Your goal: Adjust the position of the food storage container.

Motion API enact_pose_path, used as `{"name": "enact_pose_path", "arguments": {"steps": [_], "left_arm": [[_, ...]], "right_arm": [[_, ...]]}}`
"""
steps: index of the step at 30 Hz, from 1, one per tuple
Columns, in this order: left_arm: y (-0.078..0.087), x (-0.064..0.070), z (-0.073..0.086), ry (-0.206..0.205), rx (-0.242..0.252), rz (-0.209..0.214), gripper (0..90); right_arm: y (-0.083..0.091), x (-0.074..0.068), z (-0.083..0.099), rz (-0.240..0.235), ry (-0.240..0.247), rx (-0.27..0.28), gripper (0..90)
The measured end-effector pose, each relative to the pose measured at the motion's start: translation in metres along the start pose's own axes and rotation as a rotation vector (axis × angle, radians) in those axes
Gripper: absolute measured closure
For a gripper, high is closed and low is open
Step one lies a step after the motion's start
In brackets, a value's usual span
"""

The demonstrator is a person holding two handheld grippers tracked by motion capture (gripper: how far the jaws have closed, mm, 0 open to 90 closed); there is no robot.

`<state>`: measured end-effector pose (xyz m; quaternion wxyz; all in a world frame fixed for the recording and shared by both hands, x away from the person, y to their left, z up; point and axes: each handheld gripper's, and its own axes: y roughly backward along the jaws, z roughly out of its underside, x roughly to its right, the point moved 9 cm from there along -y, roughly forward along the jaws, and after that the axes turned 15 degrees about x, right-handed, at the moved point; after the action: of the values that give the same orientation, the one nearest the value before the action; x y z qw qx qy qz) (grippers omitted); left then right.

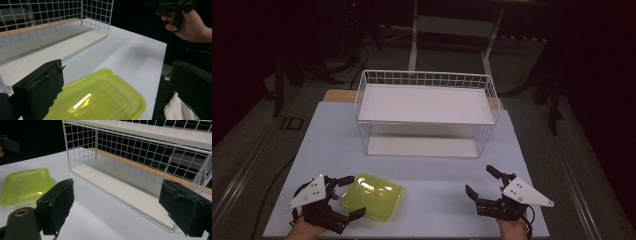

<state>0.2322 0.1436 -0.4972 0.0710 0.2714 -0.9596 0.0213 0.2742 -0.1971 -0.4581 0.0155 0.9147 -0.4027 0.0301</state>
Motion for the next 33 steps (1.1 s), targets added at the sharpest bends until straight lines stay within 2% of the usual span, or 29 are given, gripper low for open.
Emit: {"name": "enact_pose_path", "arguments": {"steps": [4,7,9,13,14,16,18,19,21,22,23,25,26,28,29,30,31,32,33], "left_arm": [[0.0,0.004,-0.002,0.006,-0.003,0.008,0.1],[-0.001,0.007,-0.003,0.011,-0.009,0.014,0.1],[-0.003,0.014,-0.004,0.006,-0.028,0.029,0.1],[-0.004,0.022,0.0,0.001,-0.068,0.047,0.1],[-0.002,0.029,0.005,-0.005,-0.09,0.068,5.5],[-0.001,0.033,0.011,0.0,-0.113,0.067,7.5],[-0.001,0.034,0.013,0.004,-0.118,0.066,16.6],[0.0,0.037,0.019,0.007,-0.143,0.073,18.5],[0.0,0.039,0.025,0.001,-0.174,0.072,33.8],[0.0,0.039,0.025,0.001,-0.174,0.072,38.9],[0.001,0.042,0.031,0.001,-0.205,0.1,48.0],[0.001,0.044,0.038,-0.012,-0.238,0.119,61.3],[0.0,0.044,0.042,-0.03,-0.265,0.11,67.8],[-0.002,0.045,0.044,-0.034,-0.279,0.12,79.0],[-0.005,0.047,0.048,-0.052,-0.304,0.119,84.1],[-0.006,0.049,0.05,-0.051,-0.308,0.138,88.3],[-0.006,0.049,0.05,-0.051,-0.308,0.138,89.7],[-0.01,0.051,0.054,-0.063,-0.336,0.151,90.0],[-0.011,0.052,0.056,-0.069,-0.34,0.164,90.0]], "right_arm": [[0.001,-0.001,-0.002,-0.005,-0.02,0.014,12.6],[0.0,-0.001,-0.001,0.004,-0.013,0.009,12.6],[0.0,-0.001,-0.001,0.0,-0.03,0.006,12.6],[0.0,-0.001,0.0,0.002,-0.033,-0.001,12.7],[-0.001,0.0,0.0,0.002,-0.037,-0.003,12.6],[-0.001,0.0,0.001,0.004,-0.043,-0.004,12.6],[-0.002,0.001,0.002,0.006,-0.051,-0.007,12.7],[-0.002,0.001,0.002,0.007,-0.053,-0.011,12.6],[-0.003,0.001,0.003,0.005,-0.054,-0.016,12.7],[-0.004,0.0,0.004,0.004,-0.054,-0.018,12.7],[-0.004,0.0,0.004,0.003,-0.056,-0.021,12.7],[-0.004,0.0,0.005,0.002,-0.061,-0.024,12.7],[-0.004,0.0,0.005,0.002,-0.063,-0.024,12.7],[-0.004,0.0,0.005,0.001,-0.066,-0.024,12.7],[-0.005,0.001,0.005,0.001,-0.071,-0.026,12.7],[-0.004,0.001,0.006,0.0,-0.077,-0.027,12.7],[-0.004,0.001,0.006,0.0,-0.077,-0.027,12.7],[-0.004,0.002,0.006,0.0,-0.081,-0.028,12.7],[-0.005,0.003,0.006,-0.001,-0.083,-0.028,12.7]]}}
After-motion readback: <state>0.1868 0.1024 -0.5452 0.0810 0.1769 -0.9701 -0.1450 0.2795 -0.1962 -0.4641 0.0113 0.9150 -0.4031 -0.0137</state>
